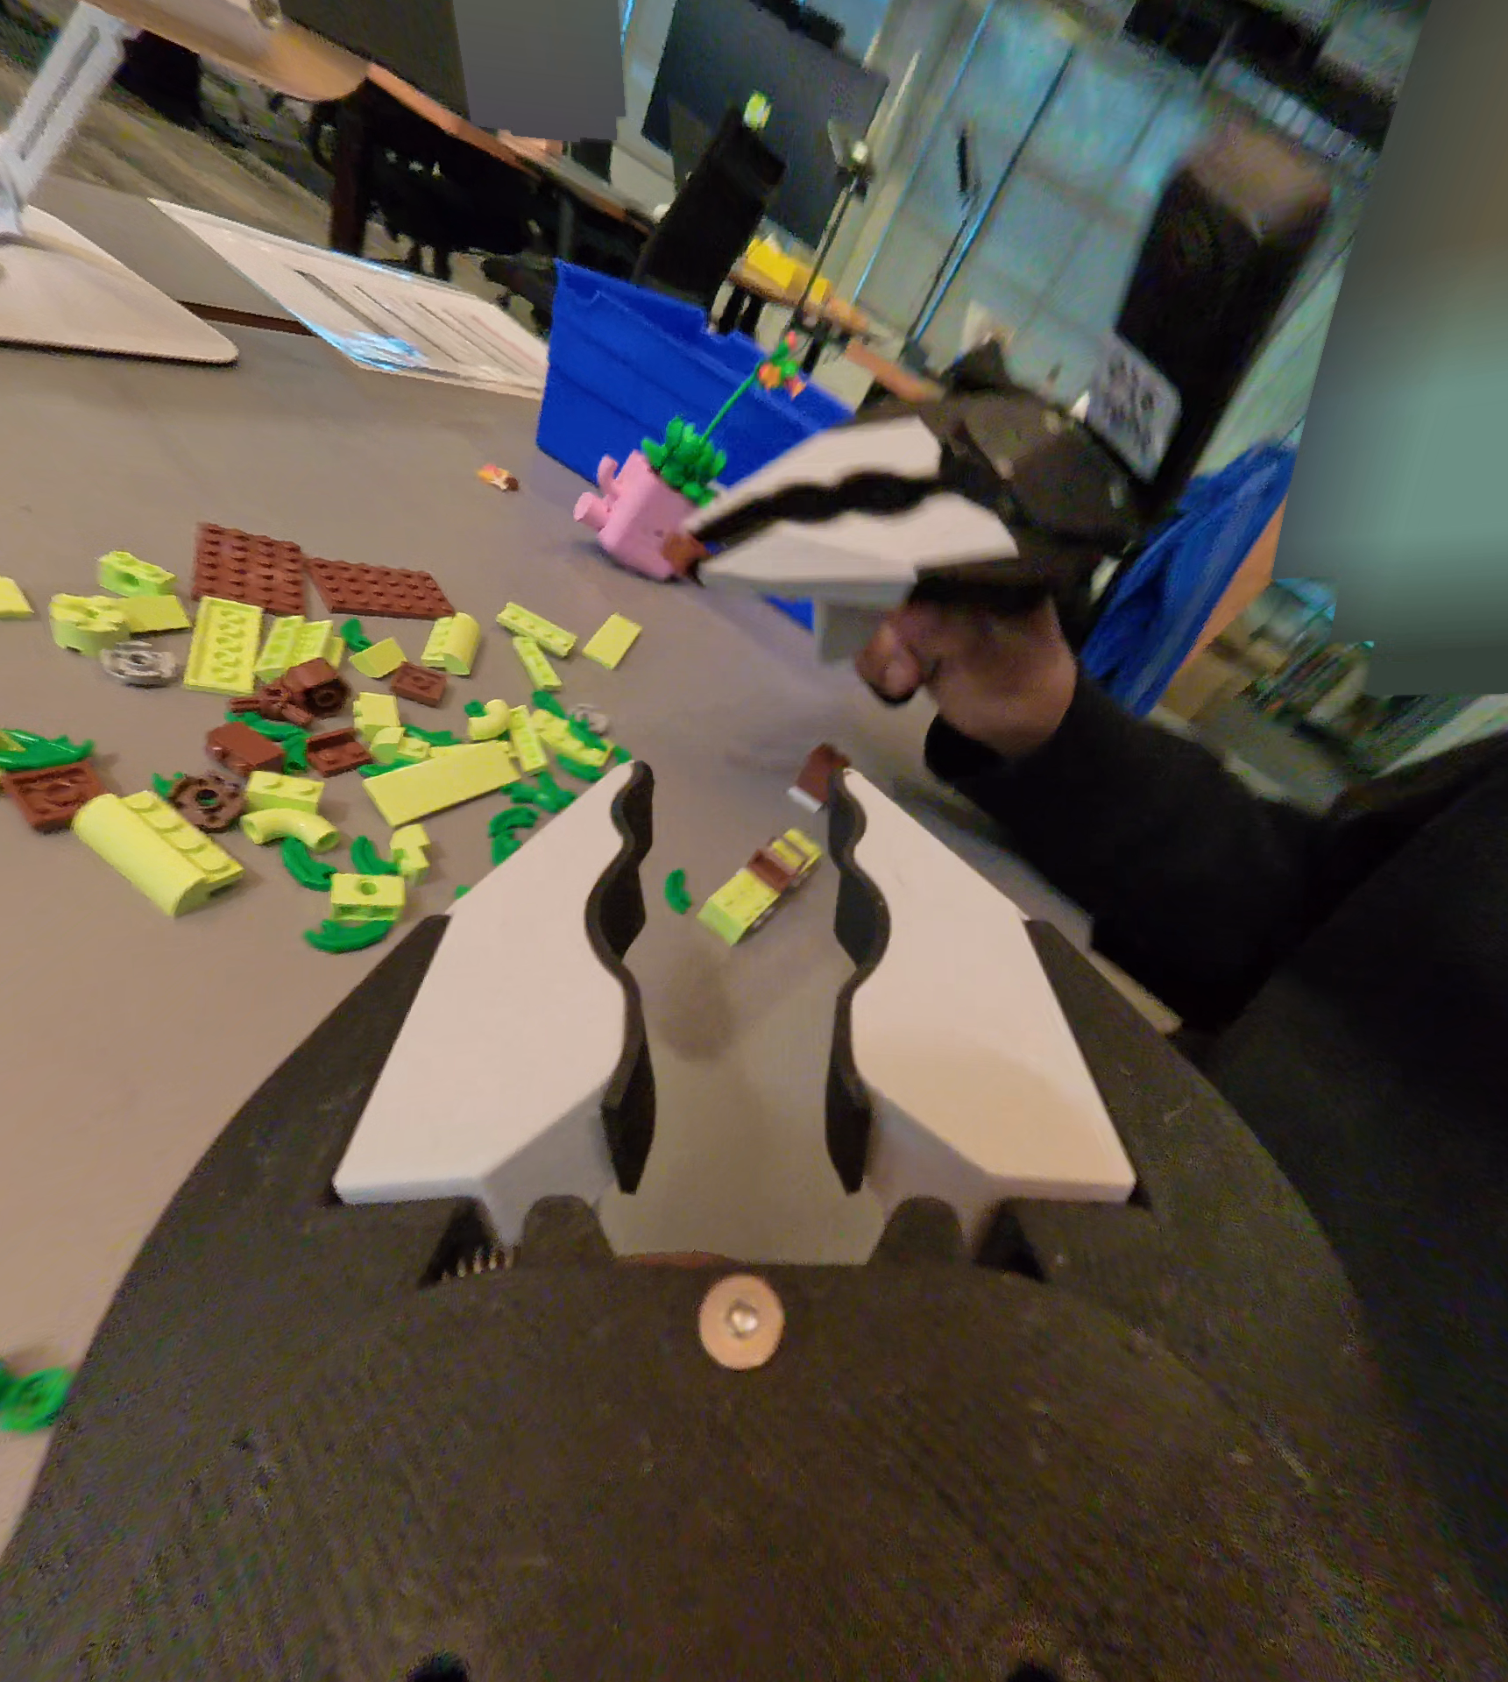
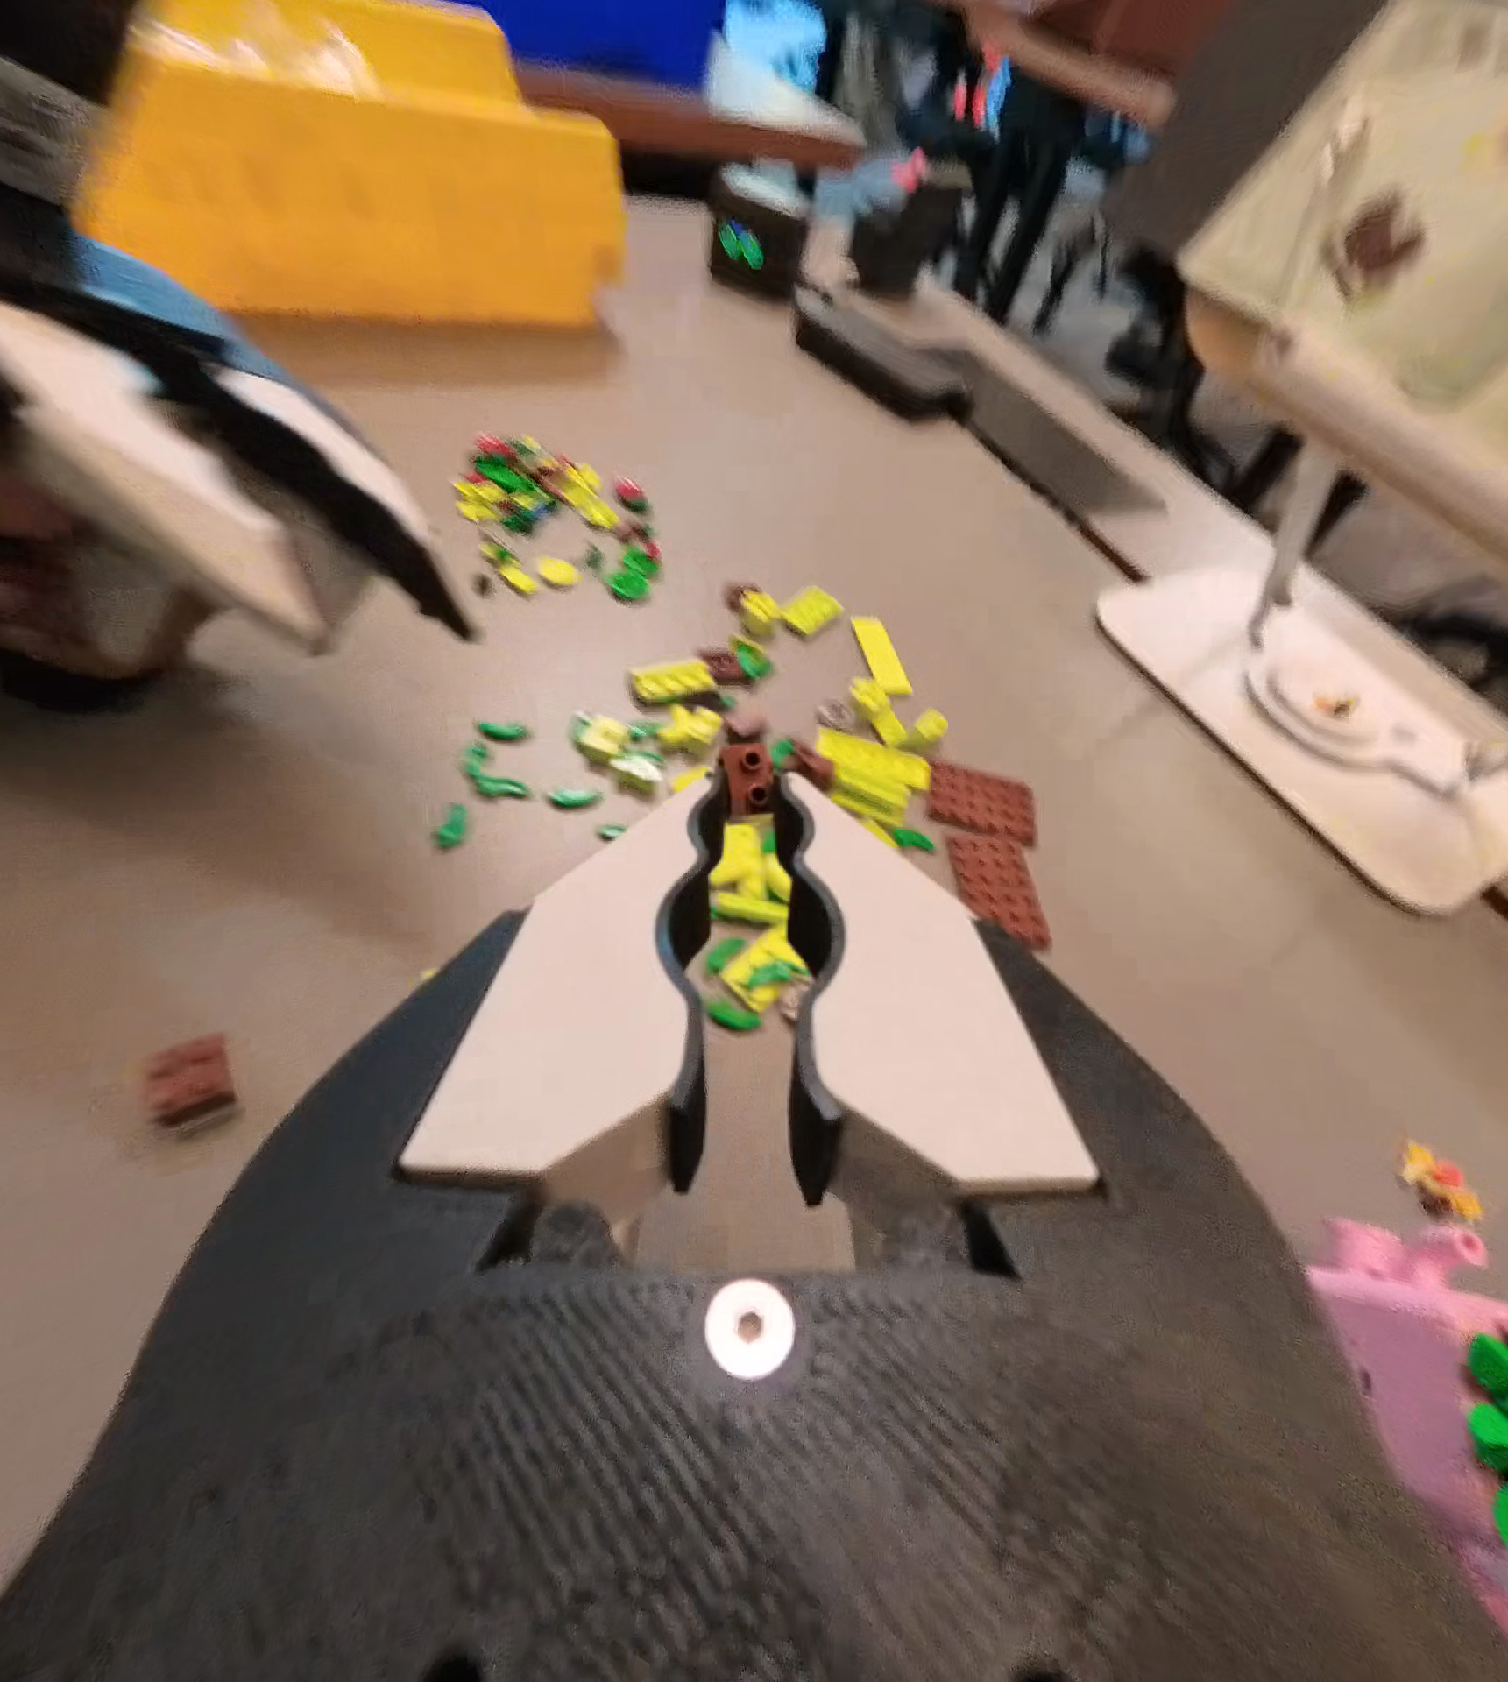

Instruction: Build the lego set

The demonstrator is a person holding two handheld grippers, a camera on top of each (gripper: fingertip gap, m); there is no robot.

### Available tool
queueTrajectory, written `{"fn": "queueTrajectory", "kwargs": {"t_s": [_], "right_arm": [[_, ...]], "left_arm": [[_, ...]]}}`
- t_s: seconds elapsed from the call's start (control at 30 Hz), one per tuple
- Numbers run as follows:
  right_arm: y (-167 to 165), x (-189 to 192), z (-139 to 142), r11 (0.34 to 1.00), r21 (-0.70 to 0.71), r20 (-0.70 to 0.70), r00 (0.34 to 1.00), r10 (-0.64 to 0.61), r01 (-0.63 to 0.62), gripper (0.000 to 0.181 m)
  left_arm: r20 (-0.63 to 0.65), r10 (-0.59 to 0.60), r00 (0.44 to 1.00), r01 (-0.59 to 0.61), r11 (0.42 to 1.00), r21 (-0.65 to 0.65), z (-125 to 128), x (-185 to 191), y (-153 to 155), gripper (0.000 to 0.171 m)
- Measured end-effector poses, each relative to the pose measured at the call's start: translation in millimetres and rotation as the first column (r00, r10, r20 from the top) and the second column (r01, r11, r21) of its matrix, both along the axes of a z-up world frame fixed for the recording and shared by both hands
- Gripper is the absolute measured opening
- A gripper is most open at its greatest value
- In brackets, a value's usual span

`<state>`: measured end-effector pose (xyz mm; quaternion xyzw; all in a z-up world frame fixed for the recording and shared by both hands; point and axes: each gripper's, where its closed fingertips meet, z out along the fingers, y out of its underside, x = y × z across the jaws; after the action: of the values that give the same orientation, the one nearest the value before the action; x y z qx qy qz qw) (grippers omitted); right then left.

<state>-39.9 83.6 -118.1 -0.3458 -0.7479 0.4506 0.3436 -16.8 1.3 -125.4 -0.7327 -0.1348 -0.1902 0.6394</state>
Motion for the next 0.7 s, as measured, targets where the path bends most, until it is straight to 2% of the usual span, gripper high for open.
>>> {"fn": "queueTrajectory", "kwargs": {"t_s": [0.1, 0.2, 0.3, 0.37, 0.43, 0.57, 0.7], "right_arm": [[-35.0, 25.6, 9.4, 0.996, 0.082, -0.15, 0.987, 0.053, -0.041, 0.007], [-55.4, 38.1, 7.5, 0.965, 0.263, -0.264, 0.962, 0.077, -0.006, 0.007], [-71.0, 42.6, 7.8, 0.931, 0.365, -0.317, 0.941, 0.114, 0.01, 0.007], [-80.4, 44.7, 9.5, 0.925, 0.38, -0.329, 0.934, 0.141, -0.006, 0.007], [-86.3, 45.1, 10.2, 0.925, 0.379, -0.328, 0.932, 0.152, -0.018, 0.007], [-91.3, 46.2, 12.0, 0.928, 0.371, -0.337, 0.928, 0.156, -0.021, 0.007], [-92.6, 46.8, 11.9, 0.927, 0.375, -0.336, 0.929, 0.154, -0.018, 0.007]], "left_arm": [[0.205, -0.063, 0.977, 0.036, 0.991, 0.13, 20.2, 2.3, -1.6, 0.038], [0.396, -0.171, 0.902, 0.092, 0.973, 0.212, 24.9, 7.5, -1.2, 0.038], [0.501, -0.244, 0.83, 0.131, 0.959, 0.251, 21.9, 14.1, 0.0, 0.038], [0.533, -0.287, 0.796, 0.157, 0.948, 0.276, 23.9, 19.5, 0.1, 0.036], [0.526, -0.322, 0.787, 0.197, 0.94, 0.28, 24.6, 27.0, -0.1, 0.03], [0.474, -0.288, 0.832, 0.197, 0.953, 0.232, 19.7, 29.5, -0.4, 0.007], [0.438, -0.269, 0.858, 0.185, 0.957, 0.225, 20.2, 28.8, -1.6, 0.006]]}}
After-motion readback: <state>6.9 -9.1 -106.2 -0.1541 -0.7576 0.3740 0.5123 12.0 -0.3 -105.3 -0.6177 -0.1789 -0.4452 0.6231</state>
